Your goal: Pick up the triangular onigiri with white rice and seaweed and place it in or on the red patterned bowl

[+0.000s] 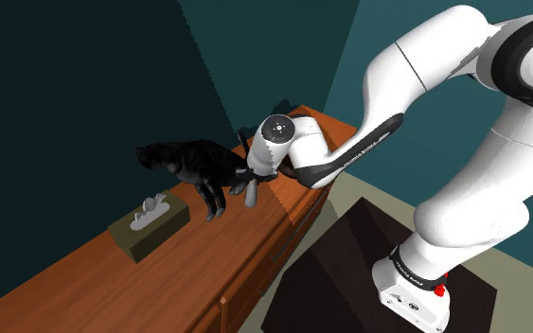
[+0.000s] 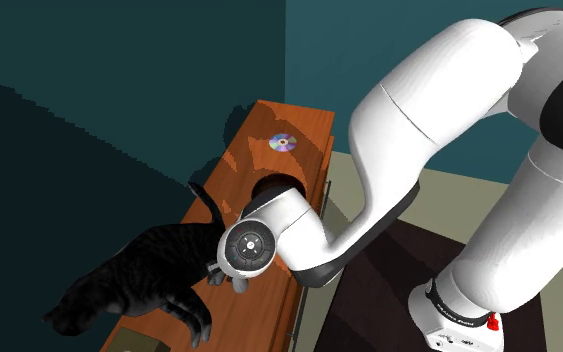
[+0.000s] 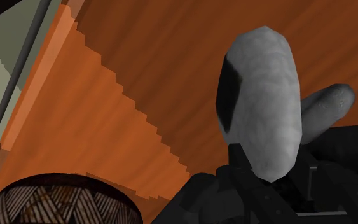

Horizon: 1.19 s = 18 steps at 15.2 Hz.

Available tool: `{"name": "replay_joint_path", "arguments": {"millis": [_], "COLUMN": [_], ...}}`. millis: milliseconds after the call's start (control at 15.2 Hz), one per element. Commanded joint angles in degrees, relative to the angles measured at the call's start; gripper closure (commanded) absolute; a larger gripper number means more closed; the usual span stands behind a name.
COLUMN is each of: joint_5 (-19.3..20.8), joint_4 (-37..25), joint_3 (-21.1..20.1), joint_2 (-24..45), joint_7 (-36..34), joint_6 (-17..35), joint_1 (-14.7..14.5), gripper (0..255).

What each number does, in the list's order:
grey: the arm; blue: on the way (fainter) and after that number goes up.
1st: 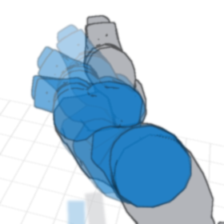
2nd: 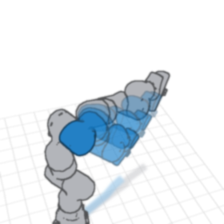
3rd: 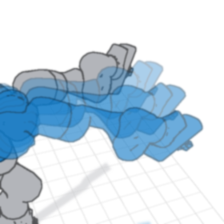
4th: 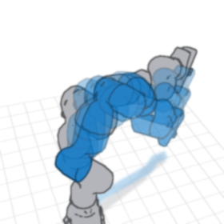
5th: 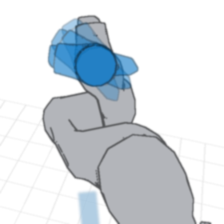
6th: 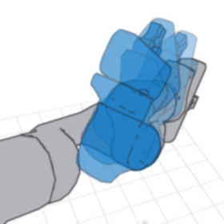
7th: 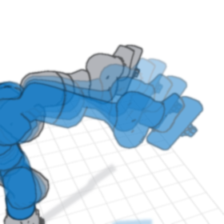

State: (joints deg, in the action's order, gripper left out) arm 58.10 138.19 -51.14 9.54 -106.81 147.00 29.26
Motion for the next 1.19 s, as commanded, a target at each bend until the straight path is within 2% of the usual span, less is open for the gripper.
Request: {"name": "replay_joint_path", "arguments": {"millis": [0,66,132,594,858,1122], "joint_5": [0.01,0.0,-1.72,-15.5,-23.73,-30.69], "joint_4": [0.05,0.07,0.26,1.31,1.52,1.26], "joint_3": [0.0,0.01,-0.55,-3.41,-3.18,-1.61], "joint_2": [0.03,0.01,-1.06,-9.1,-13.61,-17.41], "joint_7": [-0.02,0.01,1.36,12.21,18.8,24.58], "joint_6": [-0.02,0.0,0.17,0.95,0.63,-0.61], "joint_1": [-0.01,0.01,0.48,2.74,2.16,0.3], "gripper": [255,255,255,255,255,255]}}
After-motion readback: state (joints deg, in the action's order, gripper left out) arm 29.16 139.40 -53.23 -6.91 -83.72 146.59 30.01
